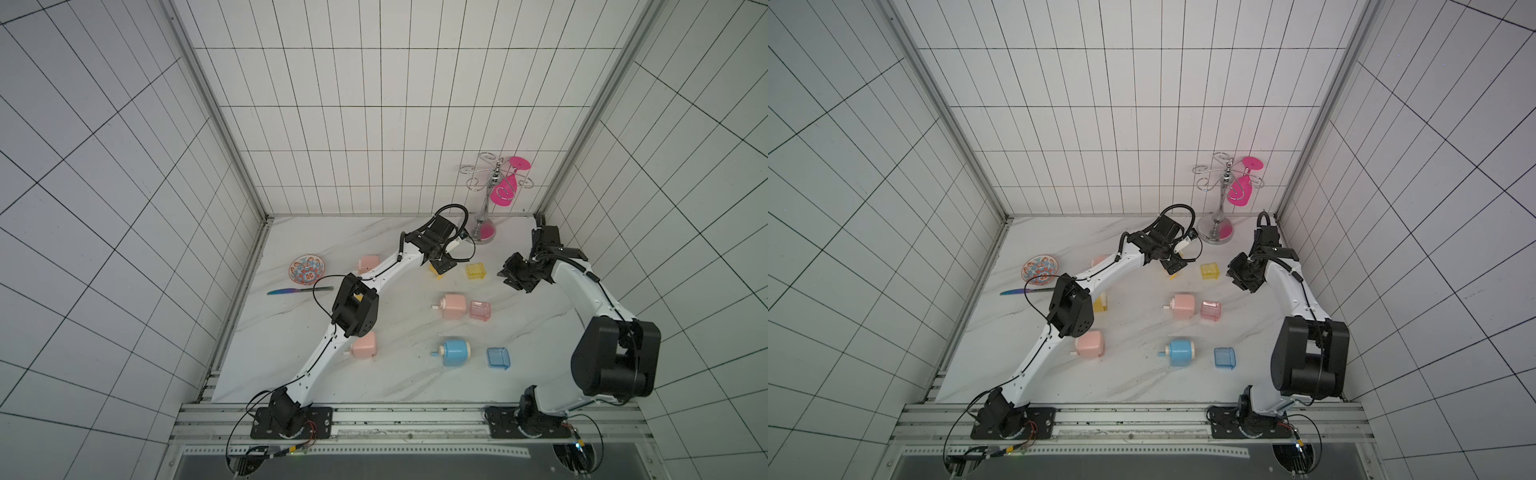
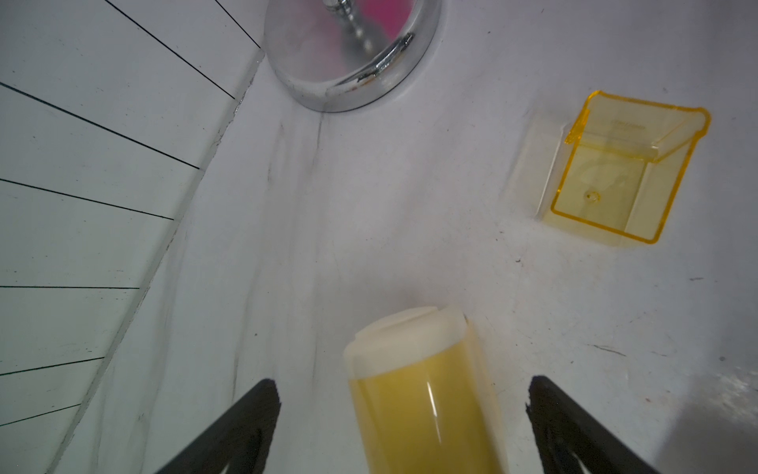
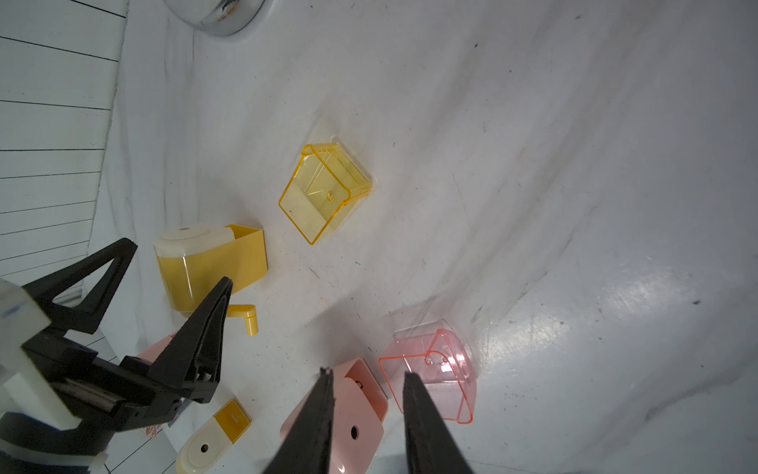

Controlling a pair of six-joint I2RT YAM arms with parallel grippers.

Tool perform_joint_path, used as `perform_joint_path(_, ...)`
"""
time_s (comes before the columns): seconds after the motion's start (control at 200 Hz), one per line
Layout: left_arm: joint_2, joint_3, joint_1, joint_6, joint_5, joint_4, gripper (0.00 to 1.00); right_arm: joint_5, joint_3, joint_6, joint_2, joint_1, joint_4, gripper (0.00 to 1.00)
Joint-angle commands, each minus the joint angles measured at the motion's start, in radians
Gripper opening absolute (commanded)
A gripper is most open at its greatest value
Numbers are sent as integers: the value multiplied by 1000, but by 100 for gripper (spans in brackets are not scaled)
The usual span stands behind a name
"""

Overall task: Put the tray back into the pencil sharpener
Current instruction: Adjust the pencil sharpener at the center of the board.

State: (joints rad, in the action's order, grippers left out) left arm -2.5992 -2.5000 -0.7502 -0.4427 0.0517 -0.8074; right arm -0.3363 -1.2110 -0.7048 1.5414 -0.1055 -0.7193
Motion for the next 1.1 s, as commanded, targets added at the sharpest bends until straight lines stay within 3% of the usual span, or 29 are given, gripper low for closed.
perform_joint_path(0.0, -24, -26, -3, -9, -17, 6, 94, -13, 23, 13, -30, -12, 8, 31)
perform_joint_path(0.175, -28, -23, -1, -35, -30, -7, 85, -14, 30, 13, -40, -16, 9, 31)
perform_joint_path(0.53, -37, -16, -1, -61, -42, -17, 82, -26, 36, 14, -25, -23, 21, 31)
perform_joint_path(0.95, 10, 27, -11, -259, 11, -26, 76, -36, 36, 13, -13, -30, 35, 31)
perform_joint_path(1.099, 14, 30, -9, -277, 7, -19, 71, -39, 41, 11, -13, -34, 41, 31)
